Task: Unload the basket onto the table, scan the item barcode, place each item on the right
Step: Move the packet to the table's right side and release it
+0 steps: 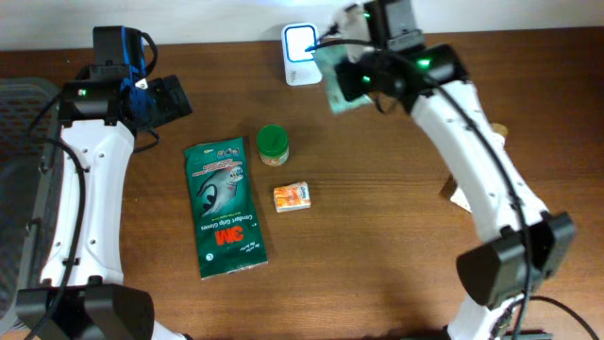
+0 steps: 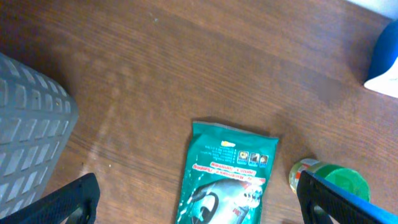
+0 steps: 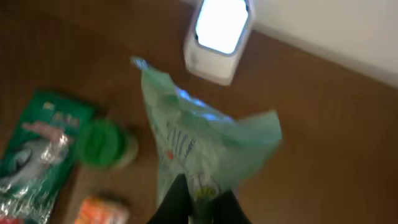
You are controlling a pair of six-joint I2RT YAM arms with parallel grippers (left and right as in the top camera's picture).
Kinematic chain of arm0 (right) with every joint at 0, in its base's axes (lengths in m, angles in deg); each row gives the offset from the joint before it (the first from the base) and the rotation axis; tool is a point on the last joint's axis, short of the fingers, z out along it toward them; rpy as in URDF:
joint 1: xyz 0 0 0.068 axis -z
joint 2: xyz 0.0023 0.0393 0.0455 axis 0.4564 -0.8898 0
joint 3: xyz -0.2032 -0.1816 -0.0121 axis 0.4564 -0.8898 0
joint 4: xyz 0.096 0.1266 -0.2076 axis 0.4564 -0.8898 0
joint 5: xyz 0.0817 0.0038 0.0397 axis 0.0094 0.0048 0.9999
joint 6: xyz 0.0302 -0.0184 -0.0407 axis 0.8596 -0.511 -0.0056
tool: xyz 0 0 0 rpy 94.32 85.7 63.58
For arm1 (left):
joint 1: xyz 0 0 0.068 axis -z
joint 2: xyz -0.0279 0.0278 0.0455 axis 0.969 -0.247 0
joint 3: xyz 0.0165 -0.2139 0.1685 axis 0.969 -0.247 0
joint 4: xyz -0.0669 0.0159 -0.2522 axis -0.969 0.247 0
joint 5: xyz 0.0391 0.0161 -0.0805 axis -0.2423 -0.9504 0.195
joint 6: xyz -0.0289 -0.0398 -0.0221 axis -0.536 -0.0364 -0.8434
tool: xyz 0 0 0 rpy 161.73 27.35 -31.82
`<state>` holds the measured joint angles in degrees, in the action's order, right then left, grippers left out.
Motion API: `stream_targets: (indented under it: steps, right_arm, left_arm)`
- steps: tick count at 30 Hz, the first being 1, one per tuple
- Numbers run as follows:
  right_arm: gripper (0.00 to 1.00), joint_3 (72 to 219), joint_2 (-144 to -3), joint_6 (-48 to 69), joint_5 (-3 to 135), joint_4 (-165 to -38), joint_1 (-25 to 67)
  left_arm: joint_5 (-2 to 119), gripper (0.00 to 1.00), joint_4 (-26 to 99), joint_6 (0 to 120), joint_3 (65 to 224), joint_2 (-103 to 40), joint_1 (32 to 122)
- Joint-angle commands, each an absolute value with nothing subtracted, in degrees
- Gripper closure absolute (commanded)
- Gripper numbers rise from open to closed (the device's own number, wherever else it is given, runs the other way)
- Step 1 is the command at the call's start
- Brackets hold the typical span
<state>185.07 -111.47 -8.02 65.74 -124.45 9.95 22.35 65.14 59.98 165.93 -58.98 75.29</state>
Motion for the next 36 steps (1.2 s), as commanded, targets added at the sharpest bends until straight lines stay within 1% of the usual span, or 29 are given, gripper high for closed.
stream_targets:
  steps: [1, 3, 7, 10, 13, 16, 21, 22, 23, 24, 25, 28, 32, 34, 36]
  right_arm:
    - [0.96, 184.87, -111.95, 0.24, 65.2, -134.44, 13.2]
    - [0.96, 182.81, -112.69, 0.24, 65.15, -138.75, 15.02]
    - [0.96, 175.71, -112.87, 3.3, 64.74, -138.66, 19.06]
    - [0.96, 168.63, -112.89, 4.55, 64.71, -134.66, 23.63]
    - [0.96, 161.5, -112.89, 4.52, 64.47, -127.64, 27.93]
    - [0.96, 155.82, -112.91, 4.52, 61.65, -122.55, 31.54]
    - [0.96, 152.06, -112.93, 4.13, 61.72, -121.52, 36.26]
    - [0.9, 152.06, -112.93, 3.32, 61.7, -121.85, 36.74]
    - [0.76, 152.17, -112.93, 2.62, 61.7, -122.44, 37.16]
    - [0.66, 152.32, -112.93, 2.1, 61.68, -123.01, 37.55]
    - [0.6, 152.52, -112.93, 2.12, 61.7, -123.64, 37.77]
    - [0.58, 154.82, -112.93, 2.12, 61.96, -126.53, 38.29]
    - [0.55, 162.03, -112.93, 2.05, 65.89, -132.91, 37.27]
    - [0.55, 164.08, -112.93, 1.51, 69.44, -133.94, 36.09]
    - [0.54, 165.15, -112.93, 0.37, 76.93, -133.02, 32.3]
  left_arm:
    - [22.5, 0.01, 65.01, 60.85, 166.5, -58.83, 75.14]
    - [22.5, 0.01, 65.01, 60.85, 166.5, -58.83, 75.14]
    - [22.5, 0.01, 65.01, 60.85, 166.5, -58.83, 75.14]
    - [22.5, 0.01, 65.01, 60.85, 166.5, -58.83, 75.14]
    - [22.5, 0.01, 65.01, 60.85, 166.5, -58.83, 75.14]
    - [22.5, 0.01, 65.01, 60.85, 166.5, -58.83, 75.14]
    - [22.5, 0.01, 65.01, 60.85, 166.5, -58.83, 75.14]
    - [22.53, 0.01, 65.01, 60.85, 166.5, -58.83, 75.14]
    - [22.53, 0.01, 65.01, 60.85, 166.5, -58.83, 75.14]
    - [22.5, 0.01, 65.01, 60.85, 166.5, -58.83, 75.14]
    - [22.5, 0.01, 65.01, 60.85, 166.5, -58.83, 75.14]
    - [22.5, 0.01, 65.01, 60.85, 166.5, -58.83, 75.14]
    - [22.53, 0.01, 65.01, 60.85, 166.5, -58.83, 75.14]
    - [22.5, 0.01, 65.01, 60.85, 166.5, -58.83, 75.14]
    - [22.5, 0.01, 65.01, 60.85, 166.5, -58.83, 75.14]
